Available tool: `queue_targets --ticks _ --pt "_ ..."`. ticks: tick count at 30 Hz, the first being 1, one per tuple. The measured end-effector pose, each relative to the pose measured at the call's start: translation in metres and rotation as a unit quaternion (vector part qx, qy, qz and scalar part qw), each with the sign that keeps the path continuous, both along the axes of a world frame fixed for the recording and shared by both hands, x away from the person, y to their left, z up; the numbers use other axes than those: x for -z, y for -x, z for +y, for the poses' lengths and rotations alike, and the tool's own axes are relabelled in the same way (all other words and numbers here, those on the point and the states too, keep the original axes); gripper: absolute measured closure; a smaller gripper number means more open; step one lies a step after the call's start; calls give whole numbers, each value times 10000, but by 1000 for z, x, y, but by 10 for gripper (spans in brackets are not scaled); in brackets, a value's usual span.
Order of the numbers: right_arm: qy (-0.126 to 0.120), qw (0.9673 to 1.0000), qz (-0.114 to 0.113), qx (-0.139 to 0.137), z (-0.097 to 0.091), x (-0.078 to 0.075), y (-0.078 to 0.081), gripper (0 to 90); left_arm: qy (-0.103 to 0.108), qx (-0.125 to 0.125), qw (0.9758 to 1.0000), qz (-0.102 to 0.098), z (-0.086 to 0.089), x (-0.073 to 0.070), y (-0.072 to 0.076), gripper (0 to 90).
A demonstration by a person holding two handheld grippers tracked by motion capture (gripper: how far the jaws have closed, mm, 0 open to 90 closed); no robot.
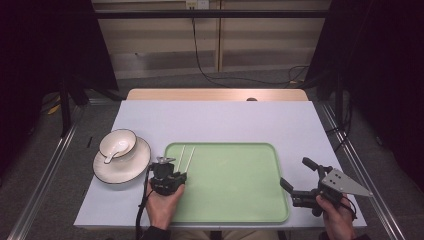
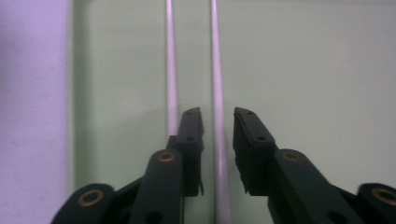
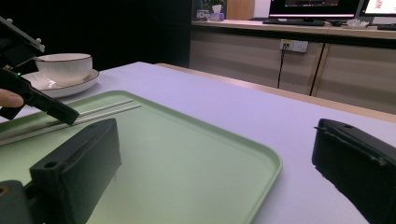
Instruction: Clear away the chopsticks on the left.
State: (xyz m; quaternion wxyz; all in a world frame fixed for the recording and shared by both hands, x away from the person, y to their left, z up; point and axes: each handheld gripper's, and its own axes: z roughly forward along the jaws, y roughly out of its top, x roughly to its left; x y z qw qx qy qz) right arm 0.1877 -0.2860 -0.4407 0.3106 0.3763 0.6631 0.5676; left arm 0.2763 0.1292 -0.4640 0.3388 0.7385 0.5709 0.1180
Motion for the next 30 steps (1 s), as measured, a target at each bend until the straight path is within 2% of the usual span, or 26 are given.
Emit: queue_targets --ticks 2,3,4,5,8,9,10,12,13,14,15,17,21,22,23,25,26,27,30 --pt "-7 10000 7 5 0 0 0 7 121 89 9999 -43 2 -2 -3 700" --pt "-16 10000 21 6 0 0 0 7 22 133 9998 -137 1 -3 -4 701" --pt "-4 10000 7 0 0 0 0 7 54 248 9995 -164 1 -4 -5 711" --pt "-6 10000 9 -11 0 0 0 7 113 365 9991 -193 0 -5 -7 728" --pt "-1 10000 11 -11 0 0 0 6 36 640 9975 -289 -6 -6 -11 884" --pt "2 10000 12 -12 0 0 0 6 -15 710 9968 -358 -10 -6 -12 900" --pt "2 10000 11 -10 0 0 0 6 29 779 9964 -339 -12 -6 -14 900" --pt "0 10000 15 0 0 0 0 6 -30 880 9957 -300 -15 -5 -17 900" --pt "-1 10000 18 -1 0 0 0 6 18 889 9957 -269 -18 -4 -19 900" --pt "-2 10000 18 0 0 0 0 6 -76 900 9956 -233 -20 -3 -20 900" --pt "-11 10000 22 -14 0 0 0 6 -35 935 9954 -190 -21 -1 -22 900" --pt "-16 10000 32 14 0 0 0 6 -176 943 9953 -97 -21 2 -26 900" --pt "-6 10000 37 -18 -1 0 0 7 -186 851 9962 -2 -18 3 -29 900" --pt "-20 10000 43 -19 0 0 0 6 -130 879 9960 39 -17 4 -30 900" --pt "-1 10000 52 -26 0 0 0 6 -136 779 9969 16 -16 4 -31 900" --pt "8 10000 28 -21 0 0 0 6 -101 763 9970 70 -13 4 -32 900" --pt "-2 10000 19 -38 0 0 0 6 -207 712 9972 39 -12 3 -32 900" --pt "-8 10000 27 -34 0 0 0 6 -194 652 9977 22 -12 3 -32 900" --pt "4 10000 29 -20 -1 0 0 6 -209 710 9972 50 -9 3 -33 900"
